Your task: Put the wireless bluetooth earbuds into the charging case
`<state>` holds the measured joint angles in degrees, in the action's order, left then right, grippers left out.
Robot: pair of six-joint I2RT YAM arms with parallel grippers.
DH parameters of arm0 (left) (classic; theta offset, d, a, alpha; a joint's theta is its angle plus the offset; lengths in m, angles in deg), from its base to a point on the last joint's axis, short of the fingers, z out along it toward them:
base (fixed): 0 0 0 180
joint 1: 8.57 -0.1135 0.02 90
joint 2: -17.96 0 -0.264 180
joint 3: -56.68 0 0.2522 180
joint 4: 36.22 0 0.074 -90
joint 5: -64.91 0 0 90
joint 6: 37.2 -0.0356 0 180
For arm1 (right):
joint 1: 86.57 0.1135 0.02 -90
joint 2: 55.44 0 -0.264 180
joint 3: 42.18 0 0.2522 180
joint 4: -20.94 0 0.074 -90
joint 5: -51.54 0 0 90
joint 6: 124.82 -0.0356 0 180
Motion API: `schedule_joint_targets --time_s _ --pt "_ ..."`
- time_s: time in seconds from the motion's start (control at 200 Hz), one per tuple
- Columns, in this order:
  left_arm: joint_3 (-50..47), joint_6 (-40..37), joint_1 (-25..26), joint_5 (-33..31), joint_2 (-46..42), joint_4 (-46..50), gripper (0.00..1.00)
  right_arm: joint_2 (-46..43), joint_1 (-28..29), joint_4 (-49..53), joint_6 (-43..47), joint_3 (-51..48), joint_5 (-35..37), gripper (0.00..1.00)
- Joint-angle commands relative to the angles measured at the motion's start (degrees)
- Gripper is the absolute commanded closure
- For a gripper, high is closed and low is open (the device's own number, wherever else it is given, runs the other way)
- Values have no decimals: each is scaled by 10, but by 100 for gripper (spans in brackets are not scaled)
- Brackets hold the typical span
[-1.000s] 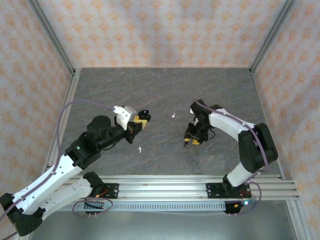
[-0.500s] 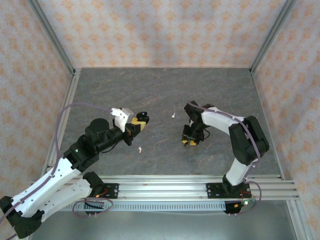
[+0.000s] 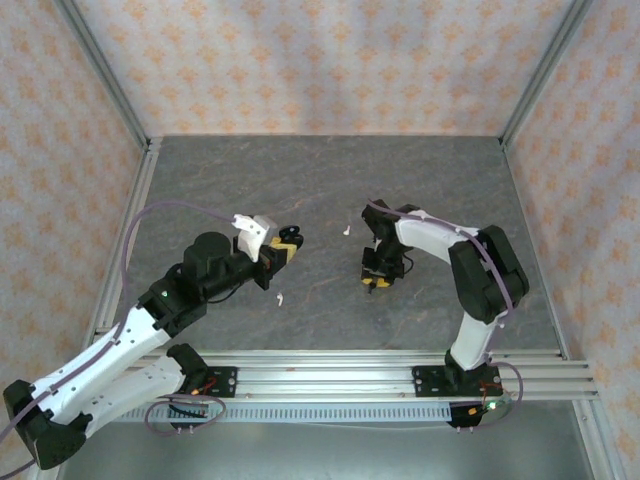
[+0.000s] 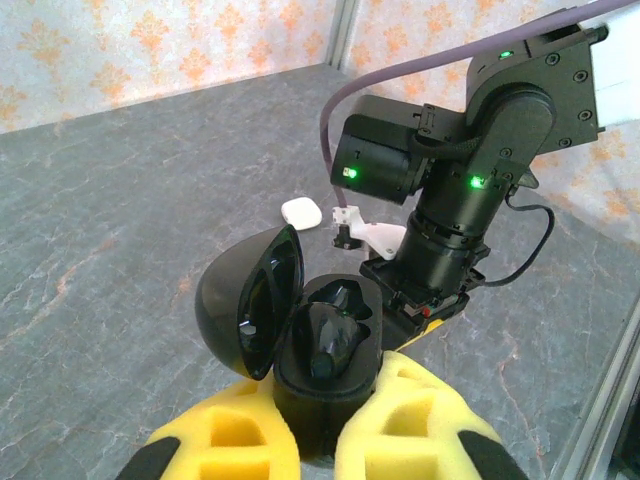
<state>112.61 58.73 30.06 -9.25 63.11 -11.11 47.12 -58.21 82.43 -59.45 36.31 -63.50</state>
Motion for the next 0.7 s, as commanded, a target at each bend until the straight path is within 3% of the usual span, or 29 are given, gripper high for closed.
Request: schedule_joint_targets --time_s 0.0,0.696 --pt "18 -12 4 1 5 -18 100 17 5 25 11 18 22 70" --pt "25 -10 5 7 15 -20 100 34 12 55 19 25 20 71"
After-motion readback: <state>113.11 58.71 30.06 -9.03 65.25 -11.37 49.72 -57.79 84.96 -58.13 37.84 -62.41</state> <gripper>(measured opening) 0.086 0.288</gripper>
